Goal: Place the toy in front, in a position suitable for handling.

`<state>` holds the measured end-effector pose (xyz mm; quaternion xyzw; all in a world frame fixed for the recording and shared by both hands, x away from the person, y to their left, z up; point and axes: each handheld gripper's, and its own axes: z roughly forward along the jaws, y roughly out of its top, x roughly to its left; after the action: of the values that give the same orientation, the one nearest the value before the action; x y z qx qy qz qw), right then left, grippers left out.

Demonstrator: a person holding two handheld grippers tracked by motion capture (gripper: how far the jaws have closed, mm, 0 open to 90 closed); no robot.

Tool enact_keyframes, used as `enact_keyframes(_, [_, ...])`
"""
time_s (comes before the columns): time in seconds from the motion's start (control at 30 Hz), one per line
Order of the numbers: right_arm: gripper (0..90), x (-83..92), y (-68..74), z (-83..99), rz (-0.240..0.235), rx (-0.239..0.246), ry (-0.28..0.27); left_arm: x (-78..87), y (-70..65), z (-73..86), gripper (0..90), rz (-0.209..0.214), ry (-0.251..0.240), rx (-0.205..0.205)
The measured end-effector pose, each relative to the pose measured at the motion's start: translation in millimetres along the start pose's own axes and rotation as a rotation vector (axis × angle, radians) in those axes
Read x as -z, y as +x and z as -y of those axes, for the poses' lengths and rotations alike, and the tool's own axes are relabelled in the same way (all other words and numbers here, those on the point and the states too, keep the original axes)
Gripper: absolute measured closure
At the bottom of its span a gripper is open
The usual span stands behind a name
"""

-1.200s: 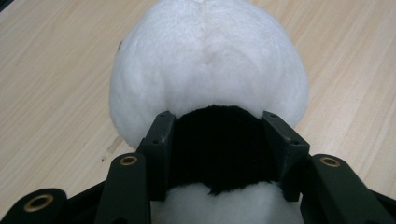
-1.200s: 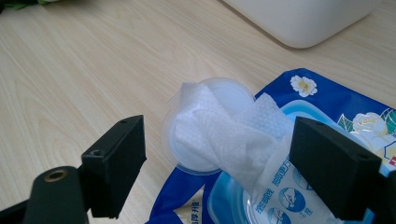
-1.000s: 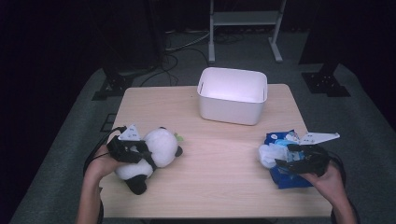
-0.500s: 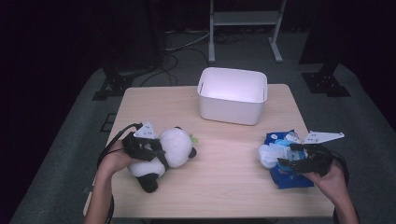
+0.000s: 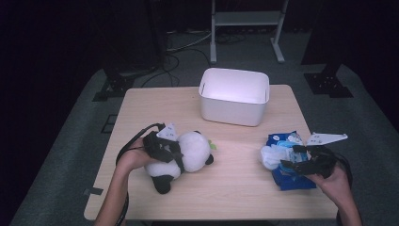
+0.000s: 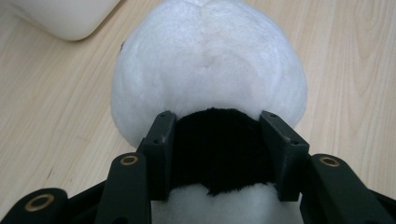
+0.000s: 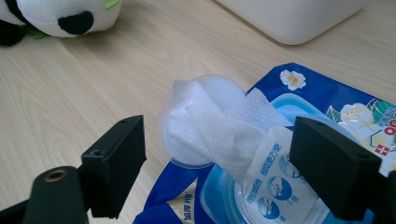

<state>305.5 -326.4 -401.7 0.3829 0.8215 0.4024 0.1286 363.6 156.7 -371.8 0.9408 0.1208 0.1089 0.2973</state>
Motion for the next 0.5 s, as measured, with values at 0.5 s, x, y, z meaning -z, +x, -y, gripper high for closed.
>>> enact_keyframes(0.5, [17.2, -0.5, 0.2, -0.1, -0.001, 0.004, 0.001, -20.2, -6.9, -31.3, 50.5, 0.044, 0.007, -0.062])
